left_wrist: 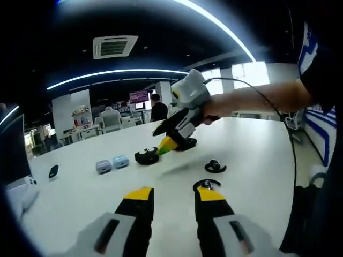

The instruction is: Pick up the earbuds from the table and place the earbuds into the earbud case

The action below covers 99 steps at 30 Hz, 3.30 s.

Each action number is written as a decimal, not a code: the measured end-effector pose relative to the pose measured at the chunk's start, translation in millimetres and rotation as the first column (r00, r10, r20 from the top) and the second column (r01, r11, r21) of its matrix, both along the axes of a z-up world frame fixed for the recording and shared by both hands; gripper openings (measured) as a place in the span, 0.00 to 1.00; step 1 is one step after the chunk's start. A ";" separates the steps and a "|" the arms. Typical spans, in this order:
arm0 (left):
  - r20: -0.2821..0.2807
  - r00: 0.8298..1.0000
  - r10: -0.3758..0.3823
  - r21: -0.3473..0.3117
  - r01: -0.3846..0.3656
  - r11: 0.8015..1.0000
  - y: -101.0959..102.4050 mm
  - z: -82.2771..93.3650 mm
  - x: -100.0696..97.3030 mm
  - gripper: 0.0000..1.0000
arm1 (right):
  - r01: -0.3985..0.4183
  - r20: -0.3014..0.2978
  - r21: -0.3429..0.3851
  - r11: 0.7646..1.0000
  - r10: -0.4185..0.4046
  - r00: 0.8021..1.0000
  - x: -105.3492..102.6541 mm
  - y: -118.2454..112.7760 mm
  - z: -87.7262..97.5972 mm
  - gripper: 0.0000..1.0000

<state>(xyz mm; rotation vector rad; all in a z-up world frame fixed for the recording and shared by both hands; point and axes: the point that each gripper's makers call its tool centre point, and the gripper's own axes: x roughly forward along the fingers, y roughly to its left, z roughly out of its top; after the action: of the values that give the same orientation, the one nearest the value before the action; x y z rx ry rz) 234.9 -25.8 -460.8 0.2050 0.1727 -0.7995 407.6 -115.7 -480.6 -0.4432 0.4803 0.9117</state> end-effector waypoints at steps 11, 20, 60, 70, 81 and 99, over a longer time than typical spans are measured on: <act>-0.025 0.999 0.030 -0.056 -0.032 0.998 16.4 -3.1 -1.9 0.32 | 0.032 -0.122 -0.011 0.999 -0.034 0.992 11.7 6.9 -33.8 0.59; -0.040 0.999 0.013 -0.085 -0.017 0.996 9.8 -3.8 -0.9 0.31 | 0.079 -0.145 0.090 0.993 -0.065 0.987 17.5 5.8 -32.7 0.42; -0.072 0.997 0.001 -0.092 -0.008 0.996 0.0 -6.7 -10.2 0.31 | 0.060 -0.062 0.068 0.996 -0.056 0.997 37.4 -4.6 -21.1 0.39; -0.073 0.997 -0.009 -0.095 0.002 0.995 -5.4 -6.1 -20.7 0.31 | 0.059 -0.002 0.161 0.985 -0.060 0.998 12.3 -25.6 29.4 0.40; -0.156 0.982 -0.104 -0.162 0.079 0.984 -27.8 -13.5 -42.2 0.36 | 0.204 0.056 0.157 0.966 -0.215 0.975 14.4 -146.2 53.1 0.45; -0.219 0.967 -0.129 -0.138 0.100 0.985 -34.7 -22.8 -68.0 0.38 | 0.135 -0.138 0.343 0.929 -0.092 0.986 32.1 -134.3 -2.8 0.41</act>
<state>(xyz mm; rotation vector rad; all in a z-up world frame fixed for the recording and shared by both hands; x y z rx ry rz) 166.9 -60.5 -483.6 0.0028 0.3280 -0.9458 439.6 -250.0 -483.4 -0.0328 0.4351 0.8923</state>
